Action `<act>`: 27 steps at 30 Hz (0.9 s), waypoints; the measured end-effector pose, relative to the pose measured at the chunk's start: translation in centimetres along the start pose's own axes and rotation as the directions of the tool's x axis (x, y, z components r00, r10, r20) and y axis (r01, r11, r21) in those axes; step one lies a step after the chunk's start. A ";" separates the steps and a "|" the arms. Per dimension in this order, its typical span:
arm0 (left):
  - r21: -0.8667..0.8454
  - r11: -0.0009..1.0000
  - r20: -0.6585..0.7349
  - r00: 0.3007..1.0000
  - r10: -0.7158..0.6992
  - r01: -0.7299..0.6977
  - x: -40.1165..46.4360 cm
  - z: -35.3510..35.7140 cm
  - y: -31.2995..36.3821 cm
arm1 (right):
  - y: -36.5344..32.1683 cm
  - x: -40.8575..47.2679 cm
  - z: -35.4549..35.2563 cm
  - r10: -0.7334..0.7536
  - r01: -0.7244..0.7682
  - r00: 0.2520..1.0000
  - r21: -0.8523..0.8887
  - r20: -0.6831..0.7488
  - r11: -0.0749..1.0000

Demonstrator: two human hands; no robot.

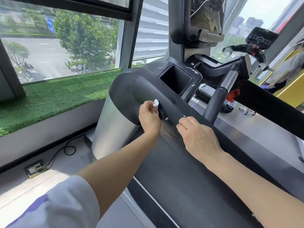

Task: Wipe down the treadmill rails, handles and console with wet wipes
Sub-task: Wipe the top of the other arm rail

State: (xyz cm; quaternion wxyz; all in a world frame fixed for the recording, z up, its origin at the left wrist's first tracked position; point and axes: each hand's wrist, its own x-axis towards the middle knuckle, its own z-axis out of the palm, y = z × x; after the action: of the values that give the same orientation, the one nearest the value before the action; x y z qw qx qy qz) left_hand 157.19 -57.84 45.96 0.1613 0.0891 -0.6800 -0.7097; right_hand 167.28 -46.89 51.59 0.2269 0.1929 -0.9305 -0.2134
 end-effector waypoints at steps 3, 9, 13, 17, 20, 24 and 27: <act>0.025 1.000 -0.032 0.999 -0.002 0.002 2.2 -0.2 0.3 | -0.1 0.4 0.1 -0.007 0.007 1.000 0.003 0.015 1.000; -0.056 0.998 0.089 0.996 -0.021 0.026 -4.1 -0.3 -2.5 | 0.1 0.1 0.2 -0.020 0.020 1.000 0.000 0.014 1.000; -0.038 0.996 -0.020 0.996 -0.085 0.084 0.8 -0.4 -1.0 | 0.1 0.2 0.0 -0.013 0.013 1.000 -0.018 0.026 1.000; -0.031 0.996 -0.032 0.996 -0.085 0.084 -0.8 0.3 -1.7 | 0.0 -0.4 0.3 0.005 -0.005 1.000 0.007 0.004 1.000; -0.077 0.997 0.071 0.997 -0.006 0.012 -6.9 0.6 -2.0 | 0.0 -1.2 0.5 0.017 -0.017 1.000 0.032 -0.004 0.999; -0.071 0.997 0.055 0.998 0.027 -0.023 -5.7 0.7 -1.0 | 0.3 -1.8 0.4 0.018 -0.018 1.000 0.053 -0.002 0.998; -0.061 0.997 -0.019 0.999 -0.040 0.039 -1.8 0.3 0.1 | 0.3 -2.0 0.3 0.035 -0.034 0.999 0.052 -0.015 0.998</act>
State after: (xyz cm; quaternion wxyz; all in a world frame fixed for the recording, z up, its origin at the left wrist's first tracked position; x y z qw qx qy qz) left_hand 158.81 -56.92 45.90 0.1567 0.1047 -0.6545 -0.7322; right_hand 168.68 -45.68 50.83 0.2330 0.1843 -0.9370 -0.1837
